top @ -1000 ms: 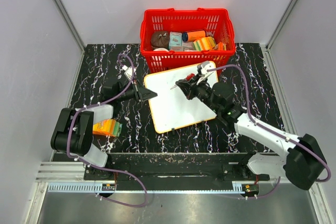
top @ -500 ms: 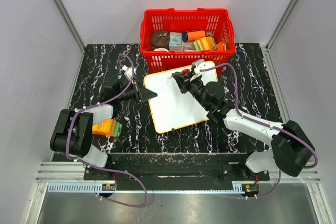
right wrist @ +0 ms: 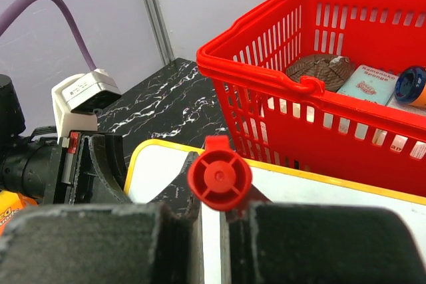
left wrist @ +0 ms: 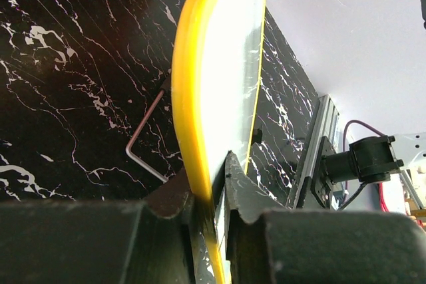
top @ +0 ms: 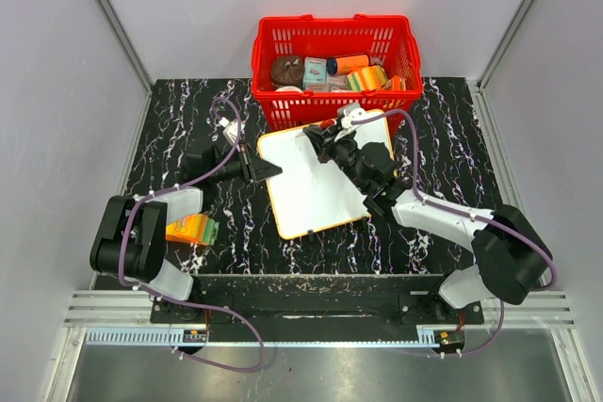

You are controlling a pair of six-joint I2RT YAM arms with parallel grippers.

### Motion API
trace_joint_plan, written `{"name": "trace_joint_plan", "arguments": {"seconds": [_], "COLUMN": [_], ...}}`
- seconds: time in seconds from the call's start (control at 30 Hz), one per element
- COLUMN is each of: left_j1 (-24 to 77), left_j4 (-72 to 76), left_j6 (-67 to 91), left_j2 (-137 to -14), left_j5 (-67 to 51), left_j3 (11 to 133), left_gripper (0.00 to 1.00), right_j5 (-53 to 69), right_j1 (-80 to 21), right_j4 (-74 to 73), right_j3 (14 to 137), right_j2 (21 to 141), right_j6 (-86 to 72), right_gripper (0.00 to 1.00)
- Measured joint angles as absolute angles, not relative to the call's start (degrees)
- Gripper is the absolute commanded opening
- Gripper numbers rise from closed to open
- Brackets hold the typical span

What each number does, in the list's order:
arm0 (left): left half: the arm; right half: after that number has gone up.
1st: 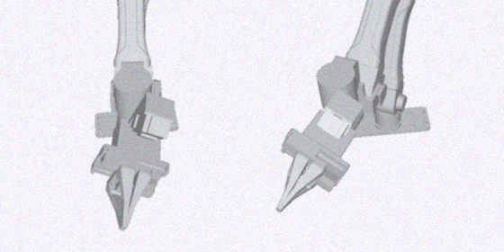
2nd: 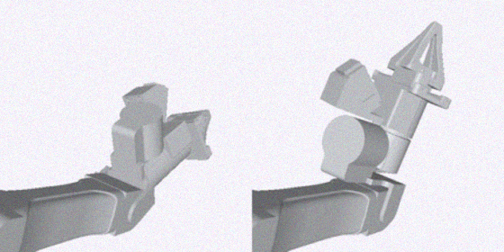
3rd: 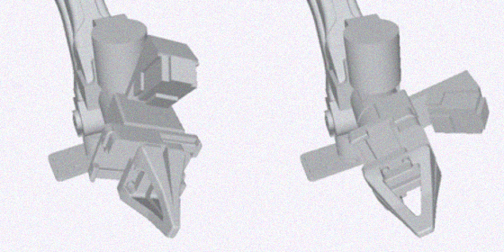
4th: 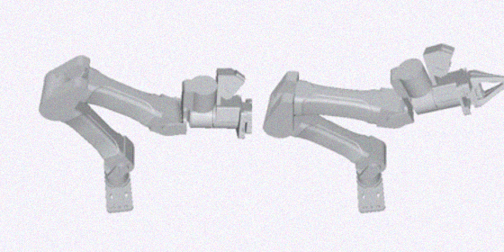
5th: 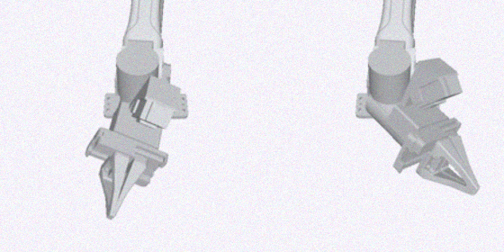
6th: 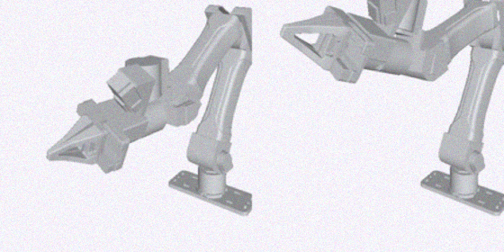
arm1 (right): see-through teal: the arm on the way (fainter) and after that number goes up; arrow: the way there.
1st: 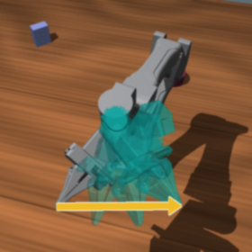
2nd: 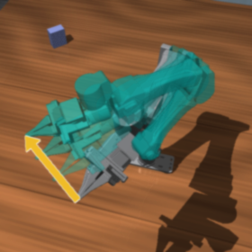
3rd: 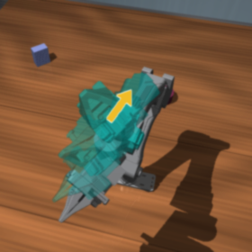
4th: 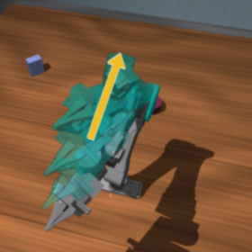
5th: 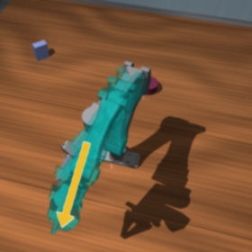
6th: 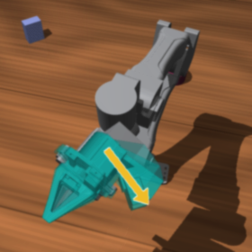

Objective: Write a sentence on the whiteboard
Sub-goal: Write on the whiteboard with the whiteboard.

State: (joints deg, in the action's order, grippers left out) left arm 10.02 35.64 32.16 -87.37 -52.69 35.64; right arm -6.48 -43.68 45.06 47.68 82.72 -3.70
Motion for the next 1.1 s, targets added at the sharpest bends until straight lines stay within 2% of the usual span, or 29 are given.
{"name": "trace_joint_plan", "arguments": {"seconds": [0.57,1.1], "left_j1": [10.02,10.0], "left_j4": [35.62,35.53], "left_j6": [31.75,31.66], "left_j2": [-87.66,-87.99], "left_j5": [-52.56,-52.16], "left_j3": [35.66,35.66], "left_gripper": [0.0,0.0], "right_j5": [-7.92,-8.05], "right_j1": [-43.72,-43.75], "right_j4": [45.5,48.25], "right_j3": [49.19,46.87], "right_j2": [87.85,87.96], "right_j6": [-4.16,-5.34], "right_gripper": [0.0,0.0]}}
